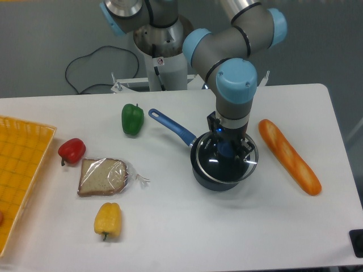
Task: Open the lid
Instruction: 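Lift the glass lid off the saucepan and move it toward the baguette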
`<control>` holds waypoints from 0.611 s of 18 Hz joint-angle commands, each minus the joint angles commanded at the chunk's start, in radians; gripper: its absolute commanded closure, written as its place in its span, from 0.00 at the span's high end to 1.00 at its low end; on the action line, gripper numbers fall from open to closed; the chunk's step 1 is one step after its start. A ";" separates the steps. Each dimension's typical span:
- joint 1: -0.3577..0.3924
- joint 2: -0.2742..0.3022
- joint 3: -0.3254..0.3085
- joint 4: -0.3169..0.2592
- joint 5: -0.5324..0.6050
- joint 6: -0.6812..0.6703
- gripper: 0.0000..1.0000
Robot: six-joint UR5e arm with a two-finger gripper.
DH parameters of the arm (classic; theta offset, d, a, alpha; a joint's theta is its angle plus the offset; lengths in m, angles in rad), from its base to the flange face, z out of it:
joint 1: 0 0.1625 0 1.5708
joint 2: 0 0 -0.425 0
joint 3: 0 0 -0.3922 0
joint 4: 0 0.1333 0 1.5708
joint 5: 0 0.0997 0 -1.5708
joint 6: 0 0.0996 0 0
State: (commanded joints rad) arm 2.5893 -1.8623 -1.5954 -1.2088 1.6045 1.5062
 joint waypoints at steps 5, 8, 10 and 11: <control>0.023 0.000 0.049 -0.026 0.000 0.075 0.57; 0.029 -0.003 0.087 -0.080 0.000 0.080 0.57; 0.037 -0.002 0.089 -0.078 -0.002 0.095 0.55; 0.038 -0.003 0.089 -0.078 -0.003 0.112 0.55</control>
State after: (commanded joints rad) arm 2.6277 -1.8653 -1.5064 -1.2870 1.6015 1.6182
